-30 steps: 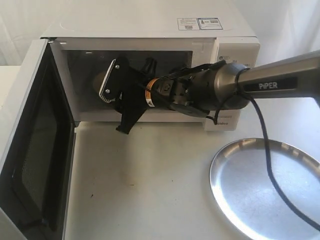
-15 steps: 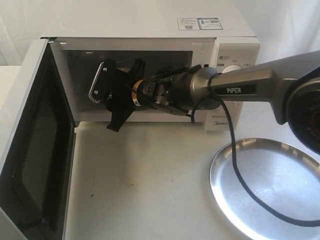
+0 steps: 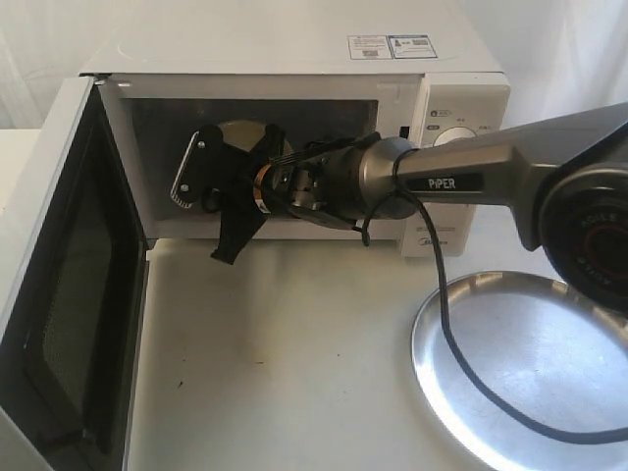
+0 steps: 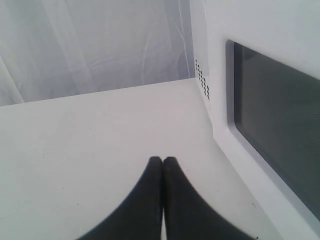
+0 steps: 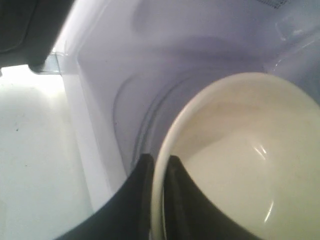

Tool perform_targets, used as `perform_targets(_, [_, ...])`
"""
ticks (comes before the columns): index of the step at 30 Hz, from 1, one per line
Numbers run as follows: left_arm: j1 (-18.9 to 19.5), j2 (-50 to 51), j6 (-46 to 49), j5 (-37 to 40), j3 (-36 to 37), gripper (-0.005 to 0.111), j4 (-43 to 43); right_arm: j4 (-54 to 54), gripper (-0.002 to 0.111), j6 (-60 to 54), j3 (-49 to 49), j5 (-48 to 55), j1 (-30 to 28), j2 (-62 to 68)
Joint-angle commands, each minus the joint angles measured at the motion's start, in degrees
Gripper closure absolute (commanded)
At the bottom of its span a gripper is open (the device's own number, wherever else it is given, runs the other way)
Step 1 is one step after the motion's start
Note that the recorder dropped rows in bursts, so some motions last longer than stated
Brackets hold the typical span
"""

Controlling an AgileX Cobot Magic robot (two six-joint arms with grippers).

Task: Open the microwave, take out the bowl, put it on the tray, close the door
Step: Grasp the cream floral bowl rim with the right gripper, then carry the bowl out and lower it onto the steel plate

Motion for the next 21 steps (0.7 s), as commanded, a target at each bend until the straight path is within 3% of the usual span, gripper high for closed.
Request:
perform_targets(1, [-0.07,-0.12,0.00,-0.22,-0.16,0.107,-0.44,0.71,0.108,1.14,0.03,1.06,0.23,-0.38])
perform_targets(8, [-0.07,-0.12,0.00,-0.22,-0.16,0.107,-0.44,0.71,0.108,8.17,5.60,5.80,2.42,-9.11])
perform_targets(14, [-0.07,-0.12,0.00,-0.22,-0.16,0.107,-0.44,1.12,0.108,16.13,21.85,10.19,4.05,-25.96])
perform_targets(21, [-0.07,-0.12,0.00,-0.22,-0.16,0.107,-0.44,2.47,0.108,31.39,44.02,23.04,5.04,-50.01])
